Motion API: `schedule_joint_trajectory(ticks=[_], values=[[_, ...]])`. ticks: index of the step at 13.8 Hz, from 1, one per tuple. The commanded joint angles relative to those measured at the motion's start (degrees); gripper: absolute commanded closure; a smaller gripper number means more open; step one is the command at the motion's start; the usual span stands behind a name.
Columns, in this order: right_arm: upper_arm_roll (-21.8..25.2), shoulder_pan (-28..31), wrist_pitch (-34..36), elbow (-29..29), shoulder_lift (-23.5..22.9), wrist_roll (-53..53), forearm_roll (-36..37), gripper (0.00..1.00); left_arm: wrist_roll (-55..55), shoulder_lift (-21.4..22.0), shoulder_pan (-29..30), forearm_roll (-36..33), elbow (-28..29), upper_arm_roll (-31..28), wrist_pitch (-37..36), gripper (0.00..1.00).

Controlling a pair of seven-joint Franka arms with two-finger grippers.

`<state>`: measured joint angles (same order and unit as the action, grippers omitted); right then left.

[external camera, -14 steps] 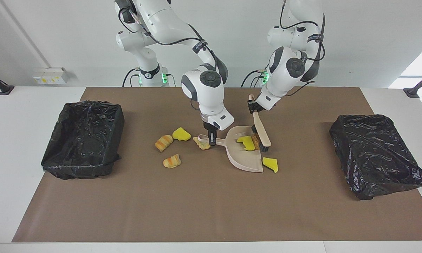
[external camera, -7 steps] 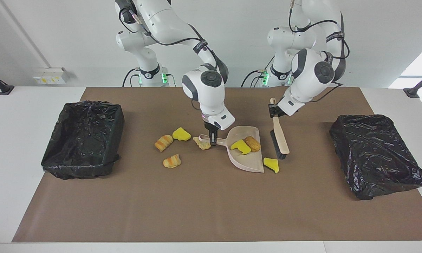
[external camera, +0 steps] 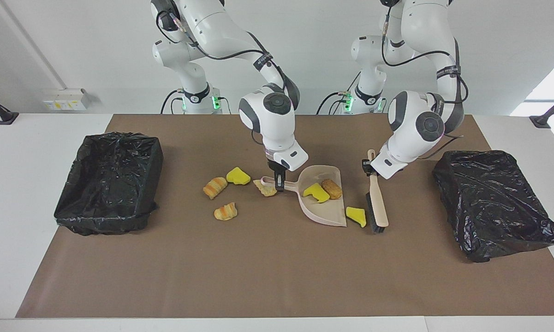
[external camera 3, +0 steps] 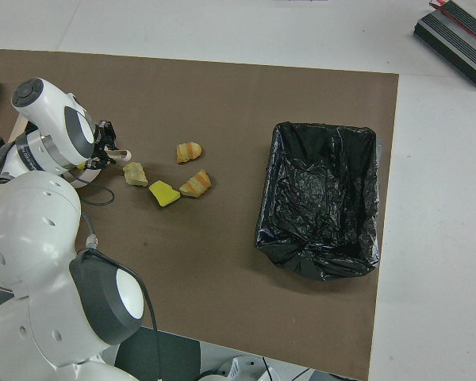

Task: Sweep and dump trash in bin
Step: 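Sweep more scraps into the dustpan with the brush in the left gripper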

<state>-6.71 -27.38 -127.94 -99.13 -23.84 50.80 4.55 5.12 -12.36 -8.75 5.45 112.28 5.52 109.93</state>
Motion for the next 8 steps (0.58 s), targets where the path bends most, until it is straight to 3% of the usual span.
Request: schedule_joint_trajectory(ticks=[1, 8], values=[[-0.3, 0.1, -1.8, -0.4, -0.9, -1.9, -1.1, 1.00, 0.3, -0.2, -2.1, -1.3, -1.4, 0.1, -4.8, 1.00], [-0.3, 0.5, -2.3, -0.4, -0.9, -2.3, -1.1, 1.00, 10.9, 2.8, -9.8, 2.4, -0.7, 0.6, -10.1, 1.00]])
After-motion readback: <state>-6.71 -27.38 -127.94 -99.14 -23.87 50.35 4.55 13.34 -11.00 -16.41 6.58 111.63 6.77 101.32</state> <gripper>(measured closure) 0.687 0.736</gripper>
